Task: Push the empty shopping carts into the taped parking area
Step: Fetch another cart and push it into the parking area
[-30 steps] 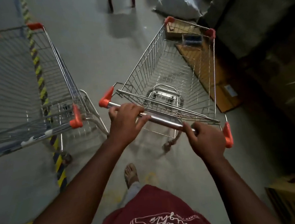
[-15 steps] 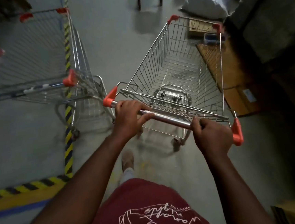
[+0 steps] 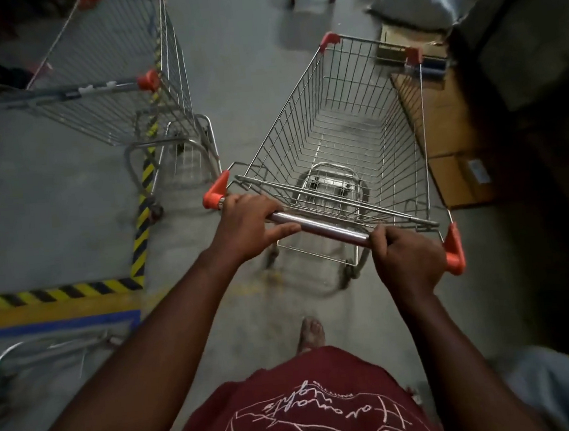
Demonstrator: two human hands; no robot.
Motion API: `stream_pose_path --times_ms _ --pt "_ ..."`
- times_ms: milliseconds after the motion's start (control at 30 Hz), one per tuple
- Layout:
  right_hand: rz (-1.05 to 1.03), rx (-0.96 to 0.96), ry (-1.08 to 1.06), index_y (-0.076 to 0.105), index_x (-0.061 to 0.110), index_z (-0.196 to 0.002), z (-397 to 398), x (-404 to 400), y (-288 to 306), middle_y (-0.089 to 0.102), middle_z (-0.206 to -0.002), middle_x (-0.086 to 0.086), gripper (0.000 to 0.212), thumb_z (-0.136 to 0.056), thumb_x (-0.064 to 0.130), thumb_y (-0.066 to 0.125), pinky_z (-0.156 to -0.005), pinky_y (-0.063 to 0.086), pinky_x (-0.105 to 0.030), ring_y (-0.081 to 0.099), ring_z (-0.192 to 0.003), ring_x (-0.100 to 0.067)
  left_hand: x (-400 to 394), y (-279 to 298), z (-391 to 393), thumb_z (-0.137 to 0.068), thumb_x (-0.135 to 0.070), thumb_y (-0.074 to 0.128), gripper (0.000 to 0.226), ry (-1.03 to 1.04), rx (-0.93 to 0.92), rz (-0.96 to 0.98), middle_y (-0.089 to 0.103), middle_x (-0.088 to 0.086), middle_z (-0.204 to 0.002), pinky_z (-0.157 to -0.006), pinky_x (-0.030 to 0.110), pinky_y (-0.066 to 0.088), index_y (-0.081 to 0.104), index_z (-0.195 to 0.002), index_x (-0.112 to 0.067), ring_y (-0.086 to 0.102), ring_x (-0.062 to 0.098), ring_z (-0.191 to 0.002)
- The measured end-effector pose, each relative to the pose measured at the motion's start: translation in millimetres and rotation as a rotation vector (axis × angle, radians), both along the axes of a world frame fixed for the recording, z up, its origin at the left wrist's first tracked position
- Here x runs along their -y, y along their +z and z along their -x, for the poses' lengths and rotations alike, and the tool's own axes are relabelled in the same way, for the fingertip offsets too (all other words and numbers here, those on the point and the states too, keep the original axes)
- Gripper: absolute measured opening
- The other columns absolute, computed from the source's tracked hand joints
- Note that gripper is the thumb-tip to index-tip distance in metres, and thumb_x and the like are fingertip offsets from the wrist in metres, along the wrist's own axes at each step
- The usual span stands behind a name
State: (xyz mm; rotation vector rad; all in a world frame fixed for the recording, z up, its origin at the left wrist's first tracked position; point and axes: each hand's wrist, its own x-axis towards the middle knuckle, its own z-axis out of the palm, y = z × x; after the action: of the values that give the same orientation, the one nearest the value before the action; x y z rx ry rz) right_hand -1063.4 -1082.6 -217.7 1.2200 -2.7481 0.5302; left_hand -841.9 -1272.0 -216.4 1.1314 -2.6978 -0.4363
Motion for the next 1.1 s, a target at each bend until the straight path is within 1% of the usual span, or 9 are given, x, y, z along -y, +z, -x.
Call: stream_pose_path --times_ms 100,200,300,400,533,733,833,967,1100 --pt "-0.029 0.011 -0.004 0.073 0.015 -0.071 -15 -36 -1 0.061 -0.055 -0.006 0.051 -0.099 0.042 0.04 -0.065 0.05 -0.039 0.055 -0.051 -0.03 -39 0 -14 -0.079 -0.092 0.034 0.072 -0.005 0.015 0.016 0.066 -0.012 -0.093 -0.093 0.037 0.028 0.069 -0.096 -0.032 0.058 0.016 -0.099" --pt "0.003 0.021 -0.018 0.076 0.017 -0.075 -39 -81 2 0.064 -0.058 -0.006 0.046 -0.097 0.041 0.043 -0.07 0.051 -0.04 0.058 -0.055 -0.031 -85 0 -35 -0.078 -0.093 0.03 0.077 0.0 0.002 0.006 0.067 -0.011 -0.093 -0.093 0.037 0.026 0.071 -0.098 -0.031 0.059 0.018 -0.101" --pt "0.017 0.023 -0.015 0.078 0.016 -0.078 -68 -127 6 0.068 -0.062 -0.008 0.042 -0.097 0.039 0.048 -0.069 0.049 -0.038 0.061 -0.059 -0.032 -132 -1 -64 -0.077 -0.093 0.03 0.078 0.008 0.021 0.027 0.068 -0.011 -0.094 -0.093 0.037 0.026 0.071 -0.098 -0.031 0.059 0.019 -0.1" --pt "-0.037 -0.035 -0.009 0.077 0.018 -0.076 -99 -167 11 0.071 -0.066 -0.006 0.041 -0.097 0.04 0.048 -0.073 0.041 -0.034 0.065 -0.063 -0.032 -173 0 -96 -0.075 -0.092 0.034 0.075 0.029 0.003 0.021 0.068 -0.011 -0.095 -0.093 0.037 0.028 0.071 -0.099 -0.031 0.06 0.018 -0.102" --pt "-0.026 0.0 0.048 0.076 0.014 -0.076 -119 -208 13 0.072 -0.068 -0.012 0.042 -0.094 0.038 0.046 -0.067 0.047 -0.039 0.065 -0.064 -0.038 -227 -3 -128 -0.077 -0.089 0.045 0.064 0.065 -0.065 0.002 0.066 -0.012 -0.09 -0.089 0.038 0.029 0.068 -0.091 -0.031 0.06 0.021 -0.097" --pt "-0.055 -0.015 0.123 0.074 0.015 -0.075 -131 -260 4 0.068 -0.063 -0.007 0.046 -0.096 0.04 0.042 -0.066 0.048 -0.04 0.061 -0.058 -0.033 -307 -12 -159 -0.076 -0.09 0.043 0.071 0.17 -0.099 0.024 0.07 -0.008 -0.092 -0.088 0.037 0.026 0.071 -0.093 -0.027 0.061 0.023 -0.097" --pt "-0.068 -0.026 0.165 0.072 0.013 -0.072 -137 -288 0 0.067 -0.062 -0.008 0.045 -0.096 0.037 0.043 -0.065 0.047 -0.04 0.06 -0.058 -0.033 -347 -15 -174 -0.077 -0.091 0.044 0.069 0.219 -0.115 0.046 0.069 -0.011 -0.094 -0.083 0.031 0.019 0.07 -0.095 -0.029 0.06 0.02 -0.097" --pt "-0.067 -0.061 0.243 0.069 0.012 -0.067 -145 -335 -5 0.065 -0.059 -0.012 0.042 -0.093 0.034 0.046 -0.062 0.043 -0.038 0.057 -0.054 -0.037 -406 -16 -192 -0.079 -0.092 0.045 0.067 0.283 -0.122 0.028 0.066 -0.016 -0.095 -0.092 0.035 0.025 0.068 -0.098 -0.032 0.06 0.015 -0.1" --pt "-0.071 -0.093 0.33 0.066 0.014 -0.064 -152 -395 -8 0.063 -0.057 -0.01 0.042 -0.095 0.033 0.044 -0.064 0.038 -0.039 0.055 -0.05 -0.035 -478 -15 -205 -0.079 -0.09 0.049 0.058 0.355 -0.144 0.042 0.052 -0.024 -0.09 -0.09 0.034 0.025 0.066 -0.094 -0.036 0.06 0.014 -0.098"
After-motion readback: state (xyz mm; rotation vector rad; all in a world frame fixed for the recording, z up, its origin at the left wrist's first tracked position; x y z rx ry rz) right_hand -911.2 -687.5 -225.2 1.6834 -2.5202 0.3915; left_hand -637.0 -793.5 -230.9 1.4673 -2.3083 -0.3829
